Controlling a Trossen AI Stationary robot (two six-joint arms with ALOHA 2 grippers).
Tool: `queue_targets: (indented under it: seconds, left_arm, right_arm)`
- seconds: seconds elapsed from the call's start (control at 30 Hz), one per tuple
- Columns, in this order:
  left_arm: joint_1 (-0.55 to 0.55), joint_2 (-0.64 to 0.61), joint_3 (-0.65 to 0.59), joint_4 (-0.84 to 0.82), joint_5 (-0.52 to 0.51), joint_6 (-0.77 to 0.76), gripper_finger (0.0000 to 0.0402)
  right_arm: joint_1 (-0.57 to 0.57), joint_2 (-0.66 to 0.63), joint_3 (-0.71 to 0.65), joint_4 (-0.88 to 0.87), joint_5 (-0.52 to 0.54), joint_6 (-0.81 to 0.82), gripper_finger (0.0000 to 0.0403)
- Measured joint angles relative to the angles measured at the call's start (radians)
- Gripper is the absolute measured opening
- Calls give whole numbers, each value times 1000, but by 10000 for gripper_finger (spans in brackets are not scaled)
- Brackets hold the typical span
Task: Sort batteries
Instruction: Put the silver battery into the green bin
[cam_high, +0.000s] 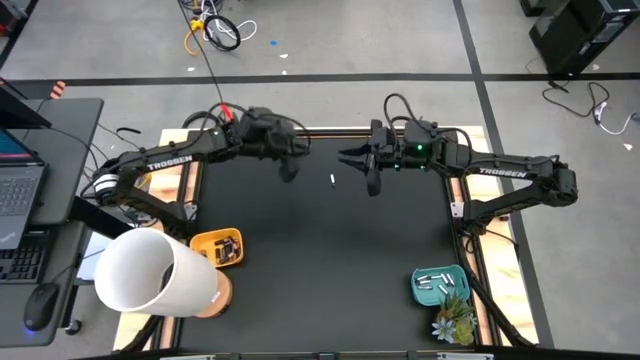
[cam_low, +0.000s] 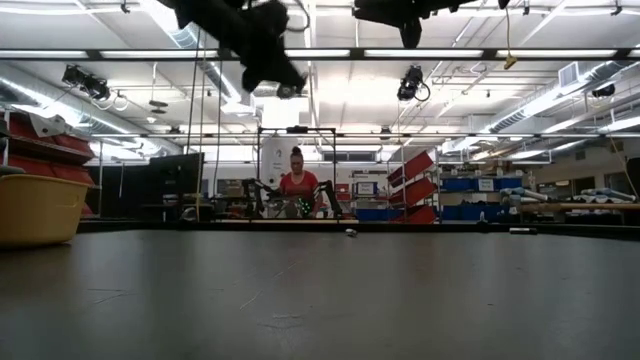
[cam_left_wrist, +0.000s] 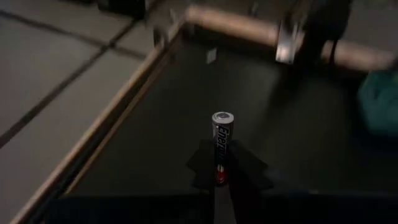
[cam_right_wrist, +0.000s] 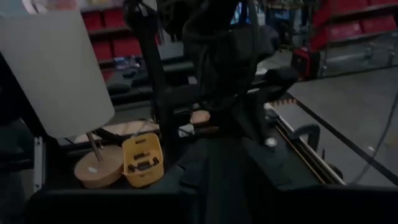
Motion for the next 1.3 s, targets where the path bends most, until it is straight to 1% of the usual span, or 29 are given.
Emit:
queue_targets:
  seconds: [0.1,0.2,0.33,0.53,0.73,0.8,0.9,0.97,1.07,1.13,1.3]
  left_arm:
    - [0,0,19,113,0,-51,31]
    - [-1,0,24,220,0,-123,31]
    - [-5,1,24,309,-5,-198,31]
    - [-39,1,24,401,-22,-253,31]
    - [-80,14,23,496,-56,-307,31]
    - [-86,17,31,525,-70,-327,31]
    - [-86,33,68,540,-84,-326,31]
    - [-86,46,98,542,-75,-305,31]
    - [-98,92,142,563,-28,-258,31]
    - [-106,129,165,577,-4,-254,31]
    - [-122,195,223,592,13,-253,31]
  right_arm:
    - [-16,0,14,-19,-11,-5,104]
    - [-29,1,35,-46,11,-17,117]
    - [-57,1,59,-48,24,-18,117]
    - [-90,1,73,-44,25,-11,114]
    - [-115,1,73,-6,13,26,114]
    - [-114,1,73,-10,-7,27,112]
    - [-113,1,73,-14,-48,34,109]
    - [-106,1,73,-14,-48,33,108]
    - [-105,1,72,-15,-48,33,107]
    - [-104,1,72,-17,-48,35,107]
    - [-97,1,72,-36,-35,35,104]
